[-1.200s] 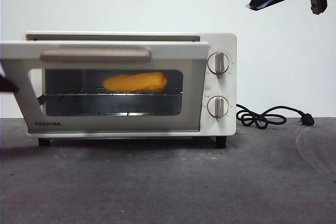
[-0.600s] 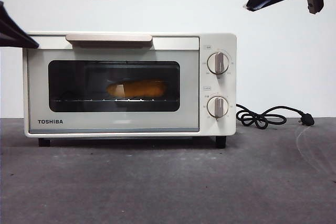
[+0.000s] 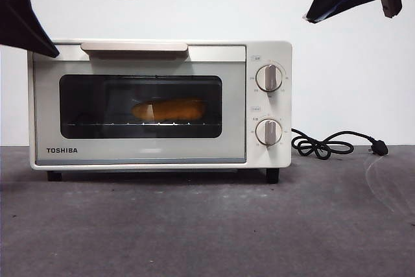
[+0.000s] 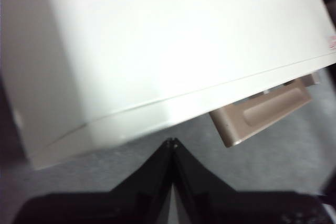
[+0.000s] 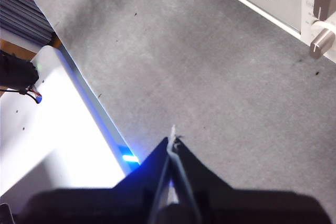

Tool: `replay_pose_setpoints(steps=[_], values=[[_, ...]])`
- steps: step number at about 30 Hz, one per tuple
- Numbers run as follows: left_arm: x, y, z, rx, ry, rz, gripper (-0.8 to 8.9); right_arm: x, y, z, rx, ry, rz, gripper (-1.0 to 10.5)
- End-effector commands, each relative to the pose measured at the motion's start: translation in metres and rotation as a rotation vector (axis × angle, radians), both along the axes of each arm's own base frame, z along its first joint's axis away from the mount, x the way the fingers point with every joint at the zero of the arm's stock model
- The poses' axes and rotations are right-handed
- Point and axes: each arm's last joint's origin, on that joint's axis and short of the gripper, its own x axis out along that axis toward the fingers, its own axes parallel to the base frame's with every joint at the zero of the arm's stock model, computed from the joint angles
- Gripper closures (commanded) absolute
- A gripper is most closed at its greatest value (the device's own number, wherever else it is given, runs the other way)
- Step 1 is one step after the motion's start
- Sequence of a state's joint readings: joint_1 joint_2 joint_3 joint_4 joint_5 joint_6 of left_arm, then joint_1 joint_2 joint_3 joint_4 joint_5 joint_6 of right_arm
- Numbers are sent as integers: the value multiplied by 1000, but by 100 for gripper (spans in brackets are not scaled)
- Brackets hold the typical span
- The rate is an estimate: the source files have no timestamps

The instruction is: Take the corn from the table,put the corn in the oven

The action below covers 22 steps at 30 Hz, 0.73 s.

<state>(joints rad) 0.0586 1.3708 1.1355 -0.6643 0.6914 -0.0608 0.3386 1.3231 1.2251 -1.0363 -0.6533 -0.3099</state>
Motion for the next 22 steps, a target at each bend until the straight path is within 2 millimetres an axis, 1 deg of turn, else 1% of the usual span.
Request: replay_pose_setpoints(steps=[1,3,7,15,22], values=[[-4,-1,9,102,-51,69,821,2,1,0,5,1,-12,957],[-6,1,13,152,-75,113,821,3,1,0,8,-3,-14,957],[-6,2,13,172,-78,134,821,3,1,0,7,-2,-14,957],[-9,0,12,178,-57,115,821,3,1,0,7,0,-14,957],[-7,-2,15,179,-90,112,821,3,1,0,7,-1,-13,957]])
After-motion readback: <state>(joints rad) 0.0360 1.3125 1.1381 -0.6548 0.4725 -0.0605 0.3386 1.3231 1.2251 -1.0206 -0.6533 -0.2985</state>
